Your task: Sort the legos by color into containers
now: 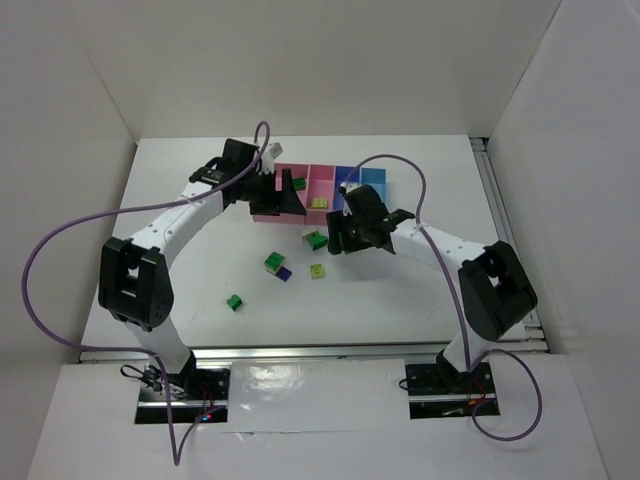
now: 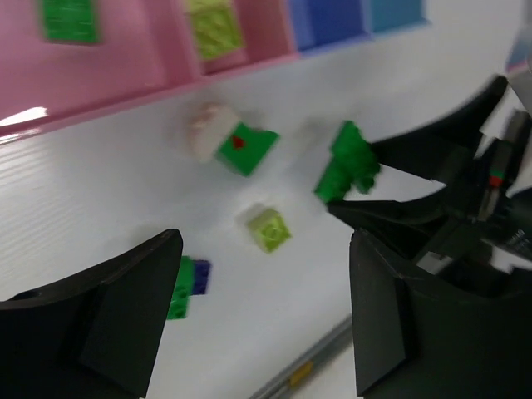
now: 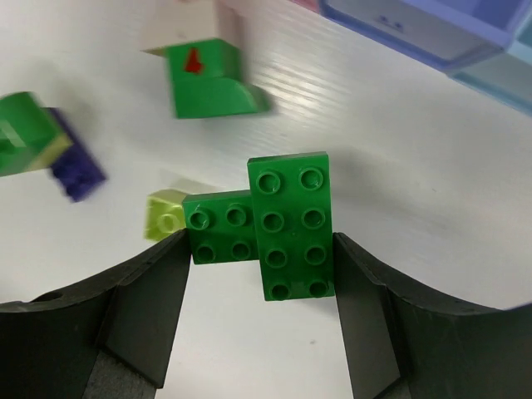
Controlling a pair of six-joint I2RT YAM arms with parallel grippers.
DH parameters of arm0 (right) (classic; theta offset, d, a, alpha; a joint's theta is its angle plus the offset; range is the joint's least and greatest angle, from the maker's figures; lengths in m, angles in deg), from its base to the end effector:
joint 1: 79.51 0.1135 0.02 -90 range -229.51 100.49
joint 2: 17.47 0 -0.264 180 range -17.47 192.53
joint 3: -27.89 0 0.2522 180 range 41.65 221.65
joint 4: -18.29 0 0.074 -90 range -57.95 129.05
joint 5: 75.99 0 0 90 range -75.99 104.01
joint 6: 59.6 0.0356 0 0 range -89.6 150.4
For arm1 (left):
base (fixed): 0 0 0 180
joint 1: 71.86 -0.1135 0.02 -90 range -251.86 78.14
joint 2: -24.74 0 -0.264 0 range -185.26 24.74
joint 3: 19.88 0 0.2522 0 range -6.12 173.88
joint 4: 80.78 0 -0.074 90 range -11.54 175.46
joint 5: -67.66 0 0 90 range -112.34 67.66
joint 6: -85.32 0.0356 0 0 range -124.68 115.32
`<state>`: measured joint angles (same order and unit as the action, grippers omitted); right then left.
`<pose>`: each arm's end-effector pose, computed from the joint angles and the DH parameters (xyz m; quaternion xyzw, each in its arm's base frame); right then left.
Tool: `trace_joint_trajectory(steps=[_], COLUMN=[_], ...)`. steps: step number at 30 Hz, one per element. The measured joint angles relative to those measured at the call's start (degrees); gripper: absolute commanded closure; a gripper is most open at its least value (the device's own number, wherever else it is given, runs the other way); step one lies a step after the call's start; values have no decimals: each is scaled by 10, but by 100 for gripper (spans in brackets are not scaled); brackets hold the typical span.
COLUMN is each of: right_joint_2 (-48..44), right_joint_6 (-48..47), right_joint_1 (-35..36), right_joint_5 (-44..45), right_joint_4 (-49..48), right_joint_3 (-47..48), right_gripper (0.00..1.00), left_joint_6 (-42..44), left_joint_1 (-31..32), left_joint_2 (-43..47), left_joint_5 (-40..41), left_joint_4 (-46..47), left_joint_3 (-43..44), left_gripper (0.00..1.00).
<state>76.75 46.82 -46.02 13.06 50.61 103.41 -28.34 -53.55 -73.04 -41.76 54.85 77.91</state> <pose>0.2893 0.1921 0.2107 -0.1426 0.9318 0.1478 0.2992 0.3616 -0.1321 0.2999 0.0229 0.9106 -0.2821 0.3013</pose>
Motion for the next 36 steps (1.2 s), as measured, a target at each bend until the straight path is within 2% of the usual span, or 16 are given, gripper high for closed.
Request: trace_joint_trajectory(steps=[5,8,12,18,20,26,30,34,36], right_joint_2=[-35,-55,-66,-66,-66,-66,-66,-66,-66], right_joint_6=[-1,-5,-9,-15,-20,-37,-41,-43,-43], right_joint_1=[0,0,0,0,0,0,0,0,0], right_joint_5=[-46,-63,-78,-102,-107,-121,-123,-124,-125], right_joint_4=[-10,-10,-11,-10,-10,-7,-3,-3,-3], right_joint_3=[-6,-10,-10,-10,-10,-10,-6,0,1], right_gripper=[49,49,49,49,49,49,49,49,49], left_joint_6=[8,-14,-52,-89,-101,-109,-110,-108,-101], left_joint_1=[-3,-9,-20,-21,-22,-14,-2,11,19], left_joint_2=[-45,-69,-95,-108,-111,-160,-179,-205,-224], left_joint_5=[-193,-306,-399,-437,-439,-428,-423,-424,-424], left_joint_4=[57,127,185,240,252,236,225,207,187], left_joint_3=[-26,-80,-131,-130,-123,-41,-20,5,29], left_gripper=[17,18,20,22,19,19,26,29,37])
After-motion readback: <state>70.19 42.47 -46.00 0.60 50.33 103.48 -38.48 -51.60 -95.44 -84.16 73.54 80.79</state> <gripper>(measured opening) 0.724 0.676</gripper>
